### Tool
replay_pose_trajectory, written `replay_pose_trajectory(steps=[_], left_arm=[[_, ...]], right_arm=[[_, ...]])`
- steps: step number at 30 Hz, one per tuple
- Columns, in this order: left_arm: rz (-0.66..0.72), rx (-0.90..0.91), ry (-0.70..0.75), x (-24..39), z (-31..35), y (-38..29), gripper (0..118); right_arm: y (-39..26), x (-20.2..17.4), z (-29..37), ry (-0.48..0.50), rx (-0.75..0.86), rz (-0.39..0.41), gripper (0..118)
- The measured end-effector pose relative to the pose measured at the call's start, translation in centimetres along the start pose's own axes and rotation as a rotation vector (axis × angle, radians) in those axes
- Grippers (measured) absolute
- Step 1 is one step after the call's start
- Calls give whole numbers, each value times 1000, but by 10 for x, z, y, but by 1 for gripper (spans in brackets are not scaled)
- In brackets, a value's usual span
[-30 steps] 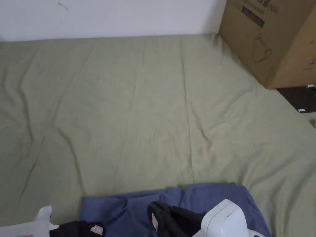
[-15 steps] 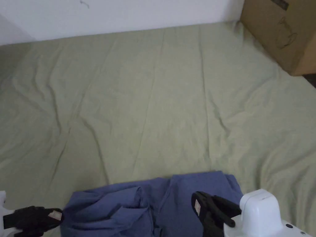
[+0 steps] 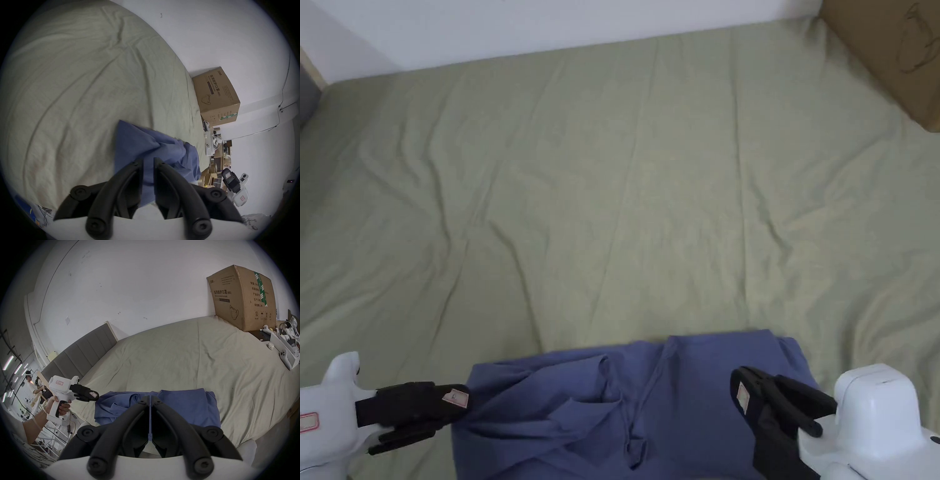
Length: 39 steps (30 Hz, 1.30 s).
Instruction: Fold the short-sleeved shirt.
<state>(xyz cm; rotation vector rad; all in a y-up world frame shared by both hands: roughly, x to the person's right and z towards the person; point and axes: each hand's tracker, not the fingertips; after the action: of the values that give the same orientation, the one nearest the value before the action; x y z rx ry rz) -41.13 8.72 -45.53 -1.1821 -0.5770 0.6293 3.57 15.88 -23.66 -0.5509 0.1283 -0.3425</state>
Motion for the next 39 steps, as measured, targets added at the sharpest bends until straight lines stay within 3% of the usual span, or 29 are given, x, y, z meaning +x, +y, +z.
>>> replay_pose_trajectory(steps=[2,3,8,11,12,13,14,15,16,18,19,20,22,25,31,37,39], left_arm=[[-6,16,10,-8,4,-1,84],[0,4,11,-13,1,-1,99],[45,-109,16,-37,-29,-10,99],[62,-88,-42,-39,-40,-11,99],[71,-76,-84,-38,-40,-9,99],[95,-68,-121,-37,-40,-8,90],[131,-79,-179,-37,-44,-8,67],[134,-90,-221,-37,-49,-9,30],[131,-92,-201,-34,-58,-10,15],[104,-156,-32,-32,-72,-12,15],[121,-154,-27,-38,-71,-12,15],[189,-136,-117,-39,-64,-11,15],[146,-108,-89,-31,-45,-6,14],[65,-78,26,-29,-10,5,14],[54,59,217,-29,61,22,14],[-7,61,240,45,46,19,14],[-91,57,205,86,30,13,14]], right_arm=[[0,-2,-5,-2,-13,-2,4],[-1,-4,-7,-1,-17,-1,4],[-1,-14,-15,32,-47,4,4],[0,-18,-20,34,-59,19,4],[0,-19,-21,35,-63,20,4],[0,-19,-21,35,-65,20,4],[0,-19,-23,40,-69,18,4],[0,-19,-23,42,-73,16,4],[0,-20,-25,43,-77,16,4],[0,-21,-25,40,-85,21,4],[0,-21,-25,38,-86,26,4],[0,-21,-24,36,-89,29,4],[0,-21,-22,33,-87,35,4],[0,-16,-22,34,-92,15,4],[-3,-9,-19,31,-87,-18,4],[-6,-1,-13,7,-87,-39,4],[-7,3,-8,4,-86,-45,4]])
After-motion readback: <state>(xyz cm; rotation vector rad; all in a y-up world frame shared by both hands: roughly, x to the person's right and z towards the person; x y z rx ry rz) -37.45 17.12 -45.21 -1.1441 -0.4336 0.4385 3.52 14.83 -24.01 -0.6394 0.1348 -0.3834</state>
